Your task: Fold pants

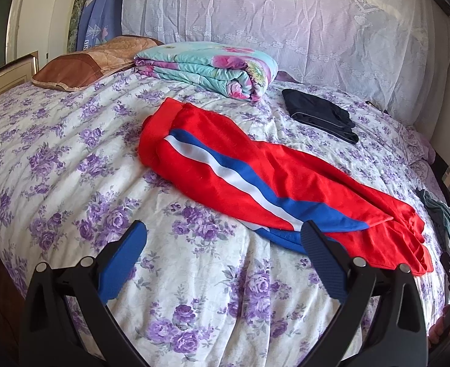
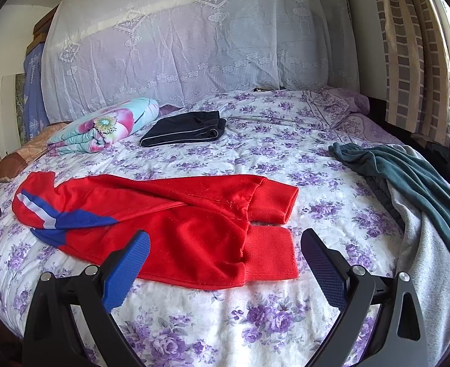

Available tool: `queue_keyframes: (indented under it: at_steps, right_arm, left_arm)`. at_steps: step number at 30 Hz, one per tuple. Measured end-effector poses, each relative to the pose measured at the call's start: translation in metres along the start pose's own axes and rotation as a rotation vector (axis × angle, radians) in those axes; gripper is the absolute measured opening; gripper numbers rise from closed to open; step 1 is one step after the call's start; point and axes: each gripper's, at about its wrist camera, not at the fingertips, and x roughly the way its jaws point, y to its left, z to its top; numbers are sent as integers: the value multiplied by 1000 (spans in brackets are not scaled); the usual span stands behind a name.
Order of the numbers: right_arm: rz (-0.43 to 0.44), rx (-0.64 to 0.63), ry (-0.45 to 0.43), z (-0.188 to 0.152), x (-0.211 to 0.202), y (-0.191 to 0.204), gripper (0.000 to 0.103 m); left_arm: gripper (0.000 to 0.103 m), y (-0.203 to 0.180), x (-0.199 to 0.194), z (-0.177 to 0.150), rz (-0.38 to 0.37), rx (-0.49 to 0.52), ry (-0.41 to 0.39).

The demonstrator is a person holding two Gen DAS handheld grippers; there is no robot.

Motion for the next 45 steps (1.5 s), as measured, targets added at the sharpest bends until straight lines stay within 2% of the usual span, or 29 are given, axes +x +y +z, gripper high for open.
queue_keyframes:
  at_steps: [10, 20, 32, 38, 40, 42, 43, 44, 45]
  right_arm:
    - [0, -7, 2, -1, 0, 2, 100]
    - [1, 2, 6, -1, 1, 0, 100]
    - [5, -9, 26, -4, 4, 6, 100]
    - [36, -8, 89, -11, 13, 6, 100]
    - [66, 7, 133, -15, 16, 3, 100]
    - [114, 43, 187, -19, 20, -6, 100]
    - [130, 62, 210, -21, 21, -10, 100]
    - [142, 83, 229, -22, 22, -14, 100]
    - [154, 108, 244, -23, 23, -19, 100]
  left_arm:
    - [98, 0, 2, -2, 3, 3, 3]
    - [98, -7, 8, -5, 41, 41, 2]
    - [98, 2, 13, -8, 86, 40, -5]
    - [98, 6, 15, -8, 91, 40, 5]
    - [98, 11, 20, -7, 56, 27, 34]
    - [98, 21, 32, -1, -66, -12, 101]
    - [98, 35, 43, 3, -148, -77, 159]
    - [98, 45, 50, 5, -188, -132, 184]
    - [98, 62, 58, 8, -260, -224, 205]
